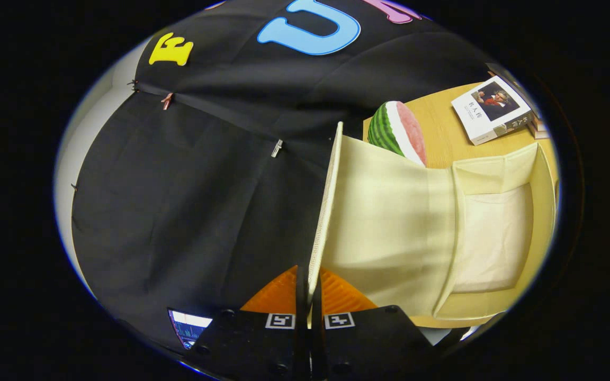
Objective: Open the storage box then place both shoes into the box .Put the left shoe in first, then the right shoe, with the right side of both shoes facing outward in a uniform manner.
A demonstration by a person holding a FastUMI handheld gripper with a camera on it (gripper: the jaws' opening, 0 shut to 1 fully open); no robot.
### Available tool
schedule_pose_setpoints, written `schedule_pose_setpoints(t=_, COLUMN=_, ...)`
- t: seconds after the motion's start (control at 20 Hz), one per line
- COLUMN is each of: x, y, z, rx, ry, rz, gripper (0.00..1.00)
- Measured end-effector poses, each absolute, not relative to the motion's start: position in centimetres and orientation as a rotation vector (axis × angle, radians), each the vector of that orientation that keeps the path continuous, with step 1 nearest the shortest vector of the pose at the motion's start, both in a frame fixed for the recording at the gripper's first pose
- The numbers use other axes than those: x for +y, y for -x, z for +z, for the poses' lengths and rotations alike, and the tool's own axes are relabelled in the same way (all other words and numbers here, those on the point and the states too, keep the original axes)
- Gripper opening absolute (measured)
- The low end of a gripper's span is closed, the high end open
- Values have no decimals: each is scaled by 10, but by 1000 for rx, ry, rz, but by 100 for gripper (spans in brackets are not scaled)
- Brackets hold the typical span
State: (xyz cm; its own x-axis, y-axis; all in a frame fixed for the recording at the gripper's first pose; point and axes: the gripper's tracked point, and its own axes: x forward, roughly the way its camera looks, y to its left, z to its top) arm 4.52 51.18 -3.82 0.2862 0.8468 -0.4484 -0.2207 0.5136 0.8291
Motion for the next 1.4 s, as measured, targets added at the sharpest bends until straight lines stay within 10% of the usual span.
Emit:
schedule_pose_setpoints(t=0.2, x=507, y=-54, z=-40, rx=1000, ry=-724, rz=780, gripper=15)
schedule_pose_setpoints(t=0.35, x=476, y=-75, z=-41, rx=908, ry=-638, rz=712, gripper=97)
schedule_pose_setpoints(t=0.9, x=277, y=-117, z=-16, rx=588, ry=-255, rz=459, gripper=98)
schedule_pose_setpoints(t=1.4, x=60, y=-101, z=-120, rx=701, ry=-70, rz=142, gripper=98)
